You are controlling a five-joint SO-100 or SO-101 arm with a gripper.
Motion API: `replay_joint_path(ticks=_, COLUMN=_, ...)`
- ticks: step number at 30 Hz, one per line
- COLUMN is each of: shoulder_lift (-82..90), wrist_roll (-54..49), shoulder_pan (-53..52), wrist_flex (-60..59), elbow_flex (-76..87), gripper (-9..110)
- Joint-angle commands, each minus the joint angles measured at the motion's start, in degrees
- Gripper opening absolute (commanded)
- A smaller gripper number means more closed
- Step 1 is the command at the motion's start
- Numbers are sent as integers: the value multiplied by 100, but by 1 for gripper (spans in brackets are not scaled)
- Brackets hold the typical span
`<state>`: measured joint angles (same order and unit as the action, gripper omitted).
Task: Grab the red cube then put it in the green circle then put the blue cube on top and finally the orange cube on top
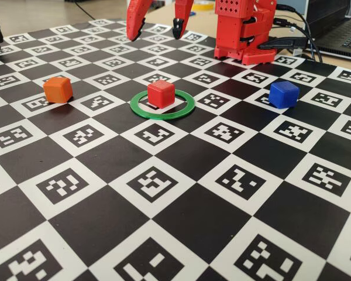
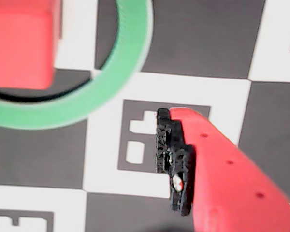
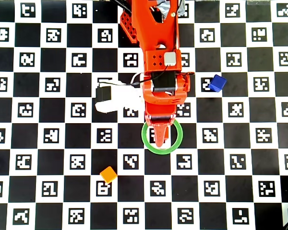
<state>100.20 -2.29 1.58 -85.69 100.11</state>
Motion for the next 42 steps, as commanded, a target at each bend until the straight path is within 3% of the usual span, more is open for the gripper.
replay_joint_path(ticks=1, shoulder_lift=598, wrist_roll=-132, shoulder_pan=202, wrist_flex=-290, elbow_flex=-606, gripper=53)
replay_joint_path(ticks=26, shoulder_lift=545, wrist_roll=-686, shoulder_pan=2795, wrist_flex=-1512, elbow_flex=-1696, gripper=53)
replay_joint_path(ticks=42, shoulder_lift=185, wrist_roll=-940, shoulder_pan=4104, wrist_flex=-1556, elbow_flex=-1608, gripper=53)
